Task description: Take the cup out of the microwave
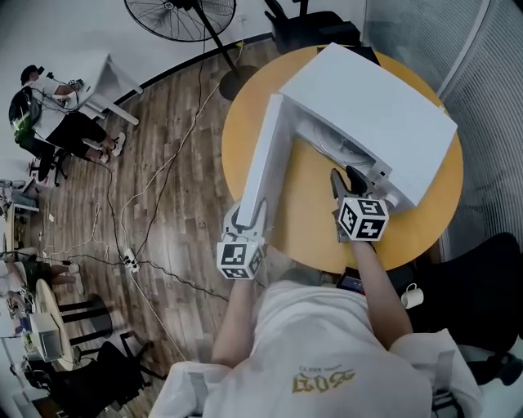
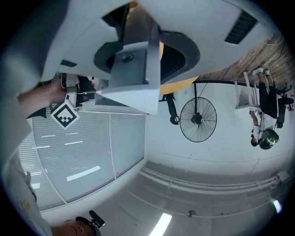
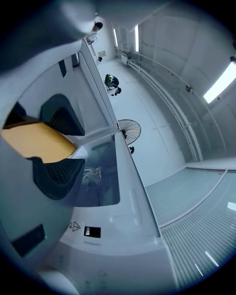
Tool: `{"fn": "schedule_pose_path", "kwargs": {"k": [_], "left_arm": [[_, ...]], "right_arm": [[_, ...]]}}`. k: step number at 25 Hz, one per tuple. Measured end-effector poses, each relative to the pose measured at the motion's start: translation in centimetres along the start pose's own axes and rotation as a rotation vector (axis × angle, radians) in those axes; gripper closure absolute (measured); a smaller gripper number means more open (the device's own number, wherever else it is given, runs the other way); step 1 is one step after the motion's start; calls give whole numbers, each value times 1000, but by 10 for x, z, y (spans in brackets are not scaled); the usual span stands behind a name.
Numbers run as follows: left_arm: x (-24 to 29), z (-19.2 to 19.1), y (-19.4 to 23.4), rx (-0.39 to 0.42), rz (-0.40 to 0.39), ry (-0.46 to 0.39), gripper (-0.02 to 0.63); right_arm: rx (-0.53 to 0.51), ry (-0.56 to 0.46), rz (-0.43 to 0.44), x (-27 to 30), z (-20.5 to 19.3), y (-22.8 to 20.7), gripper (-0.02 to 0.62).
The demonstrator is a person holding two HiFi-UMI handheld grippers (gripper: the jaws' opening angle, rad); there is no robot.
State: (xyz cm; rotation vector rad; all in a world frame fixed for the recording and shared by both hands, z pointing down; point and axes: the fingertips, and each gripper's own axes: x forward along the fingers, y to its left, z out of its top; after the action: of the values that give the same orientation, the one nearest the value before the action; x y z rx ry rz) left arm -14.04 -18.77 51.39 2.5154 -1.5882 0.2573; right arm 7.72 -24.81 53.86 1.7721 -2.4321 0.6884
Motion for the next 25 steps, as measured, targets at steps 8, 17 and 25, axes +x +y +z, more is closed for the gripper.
{"fn": "schedule_pose_path", "kwargs": {"k": [8, 17, 25], "left_arm": [[1, -4, -1, -6, 6, -4, 434], [-1, -4, 4, -9, 12, -3, 434], [-1, -4, 0, -13, 22, -11, 434]], "right_arm": [[-10, 40, -44, 44, -11, -22, 414], [-9, 67, -83, 88, -14, -38, 408], [-35, 94, -113, 111, -21, -51, 406]]}}
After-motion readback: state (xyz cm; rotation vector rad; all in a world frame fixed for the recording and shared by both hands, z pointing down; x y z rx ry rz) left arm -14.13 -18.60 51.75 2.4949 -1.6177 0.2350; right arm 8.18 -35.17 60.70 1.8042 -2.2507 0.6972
